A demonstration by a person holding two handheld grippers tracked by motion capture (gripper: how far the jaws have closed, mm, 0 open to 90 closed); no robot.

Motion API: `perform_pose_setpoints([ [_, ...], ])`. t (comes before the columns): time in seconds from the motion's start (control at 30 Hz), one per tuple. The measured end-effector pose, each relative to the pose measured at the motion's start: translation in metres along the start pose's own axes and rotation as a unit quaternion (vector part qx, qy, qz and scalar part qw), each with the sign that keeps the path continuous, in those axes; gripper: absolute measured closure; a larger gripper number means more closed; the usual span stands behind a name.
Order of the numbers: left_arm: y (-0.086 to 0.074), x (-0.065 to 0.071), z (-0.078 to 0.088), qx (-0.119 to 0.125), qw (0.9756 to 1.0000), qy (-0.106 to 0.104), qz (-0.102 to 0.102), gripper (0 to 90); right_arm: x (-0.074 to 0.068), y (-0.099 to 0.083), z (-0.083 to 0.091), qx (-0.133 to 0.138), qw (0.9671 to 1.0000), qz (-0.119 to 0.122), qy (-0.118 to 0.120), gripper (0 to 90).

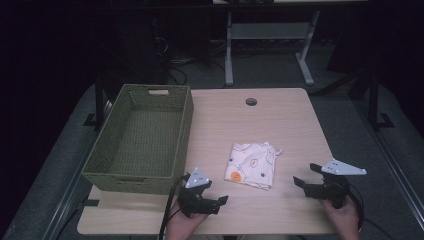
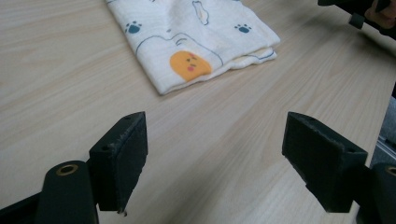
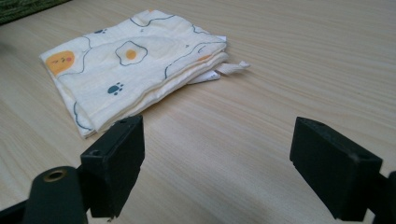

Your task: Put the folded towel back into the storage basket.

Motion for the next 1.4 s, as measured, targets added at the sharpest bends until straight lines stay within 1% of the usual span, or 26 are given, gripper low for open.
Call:
perform_pose_setpoints([
  [0.07,0.008,0.000,-0.002,-0.005,1.0000,-0.003,-0.001,23.6,0.000,-0.001,0.002,0.000,1.0000,-0.001,-0.001,17.5],
  [0.13,0.011,0.001,-0.003,-0.006,1.0000,-0.005,-0.001,24.2,0.000,-0.001,0.002,-0.001,1.0000,-0.004,-0.002,17.5],
  [0.17,0.017,0.001,-0.006,-0.008,0.9999,-0.013,-0.004,24.1,0.001,-0.002,0.002,0.001,1.0000,-0.005,0.000,17.5],
  [0.27,0.025,0.003,-0.012,-0.017,0.9997,-0.018,-0.007,24.1,0.001,-0.002,0.002,0.001,1.0000,-0.004,-0.002,17.5],
  [0.37,0.033,0.002,-0.017,-0.018,0.9995,-0.027,-0.002,24.4,0.001,-0.002,0.002,0.001,1.0000,-0.005,0.000,17.5],
  [0.43,0.035,0.002,-0.018,-0.017,0.9994,-0.030,0.000,24.7,0.001,-0.002,0.002,0.003,1.0000,-0.005,0.001,17.5],
  [0.47,0.040,0.001,-0.021,-0.016,0.9992,-0.036,0.005,25.2,0.001,-0.002,0.002,0.002,1.0000,-0.005,0.002,17.5],
  [0.6,0.045,0.002,-0.025,-0.020,0.9991,-0.036,0.004,25.4,0.001,-0.002,0.002,0.002,1.0000,-0.007,0.004,17.5],
  [0.63,0.049,0.002,-0.028,-0.024,0.9990,-0.037,0.002,25.4,0.002,-0.003,0.002,0.003,0.9999,-0.009,0.004,17.5],
  [0.7,0.053,0.003,-0.032,-0.026,0.9991,-0.034,0.002,25.4,0.002,-0.002,0.002,0.003,0.9999,-0.010,0.004,17.5],
  [0.8,0.057,0.003,-0.034,-0.029,0.9990,-0.034,0.001,25.5,0.003,-0.002,0.002,0.005,0.9999,-0.009,0.006,17.5],
  [0.93,0.067,0.003,-0.041,-0.038,0.9988,-0.030,-0.006,25.5,0.002,-0.002,0.001,0.006,0.9999,-0.009,0.007,17.5],
  [1.03,0.073,0.004,-0.045,-0.038,0.9988,-0.030,-0.004,25.5,0.002,-0.002,0.000,0.005,0.9999,-0.008,0.010,17.5],
  [1.2,0.079,0.005,-0.054,-0.045,0.9985,-0.028,-0.008,25.6,0.001,-0.002,0.000,0.005,0.9999,-0.009,0.012,17.5],
  [1.27,0.085,0.005,-0.059,-0.048,0.9984,-0.031,-0.005,25.7,0.002,-0.002,0.000,0.007,0.9998,-0.011,0.014,17.5],
  [1.4,0.091,0.003,-0.065,-0.051,0.9983,-0.030,-0.005,27.4,0.002,-0.002,0.000,0.007,0.9998,-0.011,0.015,17.5],
])
Point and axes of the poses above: each handheld gripper's, and its own axes: z roughly backward along the jaws, y roughly out of its top, x roughly to its right, the point moved 3 cm from there along -z, roughly forward along the jaws, and after that the axes turned 5 degrees about -x, right-handed, at the moved point
